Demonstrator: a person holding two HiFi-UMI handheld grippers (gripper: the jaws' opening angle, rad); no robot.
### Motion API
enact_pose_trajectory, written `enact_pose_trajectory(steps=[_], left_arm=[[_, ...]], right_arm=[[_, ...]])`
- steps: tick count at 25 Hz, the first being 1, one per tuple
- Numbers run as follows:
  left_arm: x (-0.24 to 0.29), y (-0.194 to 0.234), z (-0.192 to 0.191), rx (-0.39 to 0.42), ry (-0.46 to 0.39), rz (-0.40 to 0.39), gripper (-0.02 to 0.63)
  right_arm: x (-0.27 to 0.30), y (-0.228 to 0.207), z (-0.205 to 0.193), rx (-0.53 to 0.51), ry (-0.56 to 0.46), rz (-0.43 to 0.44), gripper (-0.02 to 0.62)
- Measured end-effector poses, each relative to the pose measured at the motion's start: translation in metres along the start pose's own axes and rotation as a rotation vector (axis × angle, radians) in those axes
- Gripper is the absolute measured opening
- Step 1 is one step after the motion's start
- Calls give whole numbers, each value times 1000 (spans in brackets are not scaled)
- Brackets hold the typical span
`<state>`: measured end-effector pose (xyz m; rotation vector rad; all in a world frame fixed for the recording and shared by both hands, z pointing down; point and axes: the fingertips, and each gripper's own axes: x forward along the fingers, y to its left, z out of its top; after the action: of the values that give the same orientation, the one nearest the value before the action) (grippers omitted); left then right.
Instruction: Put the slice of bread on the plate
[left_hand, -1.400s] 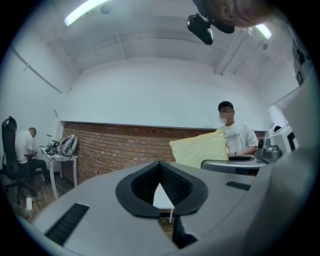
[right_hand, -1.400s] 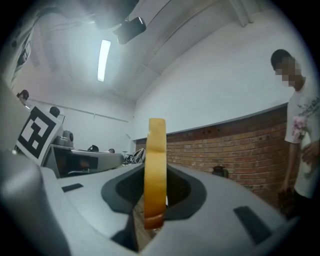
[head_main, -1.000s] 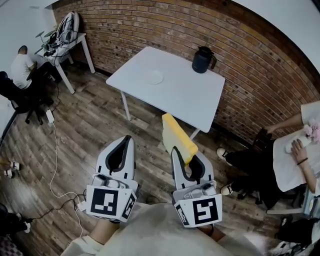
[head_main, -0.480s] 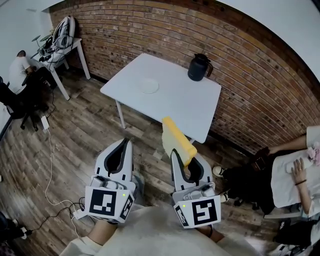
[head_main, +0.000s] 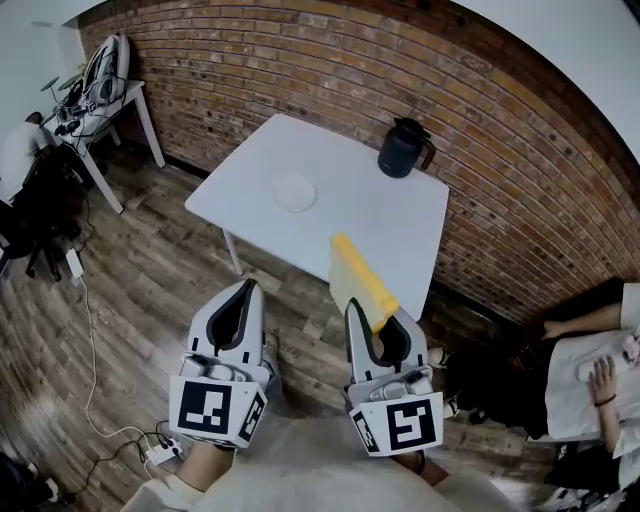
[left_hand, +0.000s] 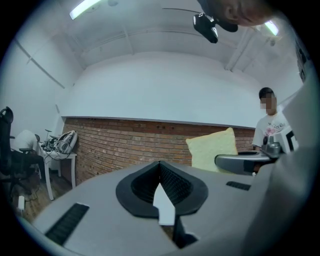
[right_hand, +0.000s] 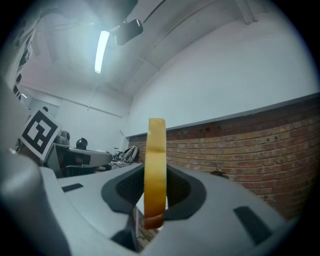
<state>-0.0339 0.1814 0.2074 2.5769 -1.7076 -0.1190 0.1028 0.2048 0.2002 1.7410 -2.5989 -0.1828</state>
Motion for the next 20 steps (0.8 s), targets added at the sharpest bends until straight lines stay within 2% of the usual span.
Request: enact_pose_trajectory(steps=[8, 14, 20], left_arm=[[122, 71, 20, 0, 33, -52, 11], [205, 109, 18, -5, 70, -122, 11], [265, 146, 12, -5, 90, -166, 11]], right_arm=[[131, -26, 7, 25, 42, -36, 92], [218, -46, 0, 22, 69, -78, 92], [282, -61, -5, 17, 79, -119, 92]])
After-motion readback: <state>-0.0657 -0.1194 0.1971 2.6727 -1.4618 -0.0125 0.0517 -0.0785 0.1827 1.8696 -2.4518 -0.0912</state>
